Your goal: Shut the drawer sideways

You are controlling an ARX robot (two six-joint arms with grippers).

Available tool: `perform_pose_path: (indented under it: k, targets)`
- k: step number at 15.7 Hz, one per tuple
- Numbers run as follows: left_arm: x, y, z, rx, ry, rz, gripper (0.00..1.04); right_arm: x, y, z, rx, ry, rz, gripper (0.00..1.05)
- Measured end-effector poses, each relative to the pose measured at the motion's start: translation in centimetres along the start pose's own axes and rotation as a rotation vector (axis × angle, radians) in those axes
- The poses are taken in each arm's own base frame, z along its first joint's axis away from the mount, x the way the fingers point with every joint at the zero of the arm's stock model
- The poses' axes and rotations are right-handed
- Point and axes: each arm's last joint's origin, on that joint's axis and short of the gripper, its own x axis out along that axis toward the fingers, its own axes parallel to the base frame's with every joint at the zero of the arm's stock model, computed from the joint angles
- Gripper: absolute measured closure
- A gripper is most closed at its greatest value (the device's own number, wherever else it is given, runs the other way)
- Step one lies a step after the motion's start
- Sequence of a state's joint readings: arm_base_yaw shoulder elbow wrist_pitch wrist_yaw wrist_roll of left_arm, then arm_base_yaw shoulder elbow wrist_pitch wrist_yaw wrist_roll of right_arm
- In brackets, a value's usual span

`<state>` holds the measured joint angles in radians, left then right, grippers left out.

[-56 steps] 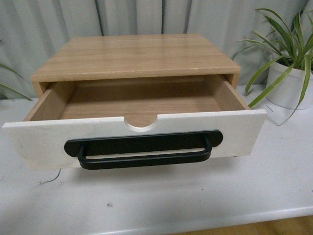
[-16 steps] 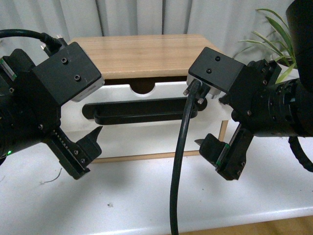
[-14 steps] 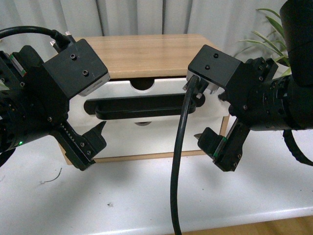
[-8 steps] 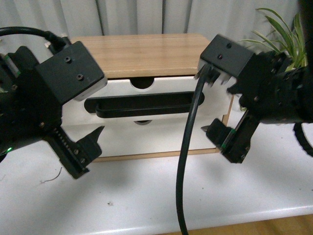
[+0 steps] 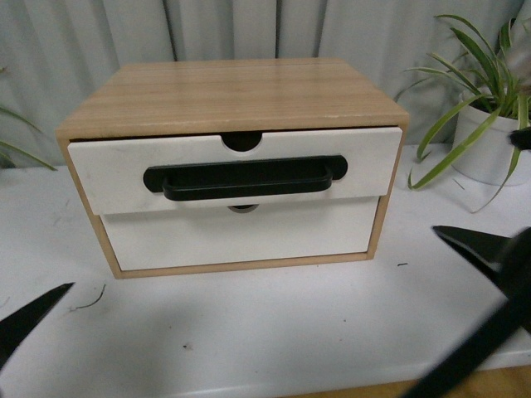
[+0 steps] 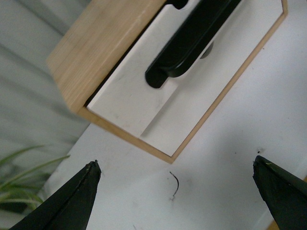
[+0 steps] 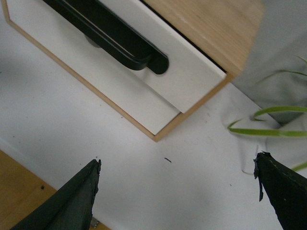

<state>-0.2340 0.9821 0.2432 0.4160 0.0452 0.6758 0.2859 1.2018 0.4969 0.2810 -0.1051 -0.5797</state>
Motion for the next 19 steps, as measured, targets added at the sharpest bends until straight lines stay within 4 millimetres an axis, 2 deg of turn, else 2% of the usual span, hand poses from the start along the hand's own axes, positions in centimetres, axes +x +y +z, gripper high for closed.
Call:
perform_pose_path:
  k: [4, 5, 7, 10, 11, 13, 15, 17, 19]
  targets:
    - [-6.1, 0.9, -1.4, -0.313, -0.058, 0.190, 0.07, -7.4, 1.5, -3.5, 0.225, 0.019, -0.215, 0.07]
    - [-6.9, 0.9, -2.2, -0.408, -0.065, 0.225, 0.07, -8.5, 1.9, -3.9, 0.279, -0.002, -0.254, 0.07]
    - [-7.9, 1.1, -3.7, -0.623, -0.070, 0.305, 0.07, -10.1, 2.6, -5.0, 0.404, -0.053, -0.341, 0.07]
    - [-7.9, 1.2, -3.7, -0.740, -0.095, 0.303, 0.07, -10.3, 3.1, -5.2, 0.463, -0.081, -0.353, 0.07]
    - [-7.8, 1.0, -3.5, -0.709, -0.171, 0.370, 0.15, -10.3, 3.0, -5.1, 0.487, -0.161, -0.408, 0.11]
    - [-7.8, 0.1, -3.3, -0.687, -0.252, 0.360, 0.35, -10.6, 3.0, -5.9, 0.555, -0.282, -0.493, 0.31]
    - [-8.1, -0.3, -3.9, -0.701, -0.193, 0.369, 0.56, -10.9, 2.8, -6.3, 0.580, -0.292, -0.510, 0.53]
    - [-8.8, -0.4, -3.6, -0.692, -0.237, 0.382, 0.78, -11.1, 2.8, -6.9, 0.583, -0.293, -0.481, 0.75]
    - [-8.6, -0.6, -3.9, -0.697, -0.212, 0.375, 1.00, -11.5, 2.4, -8.0, 0.591, -0.300, -0.532, 0.97]
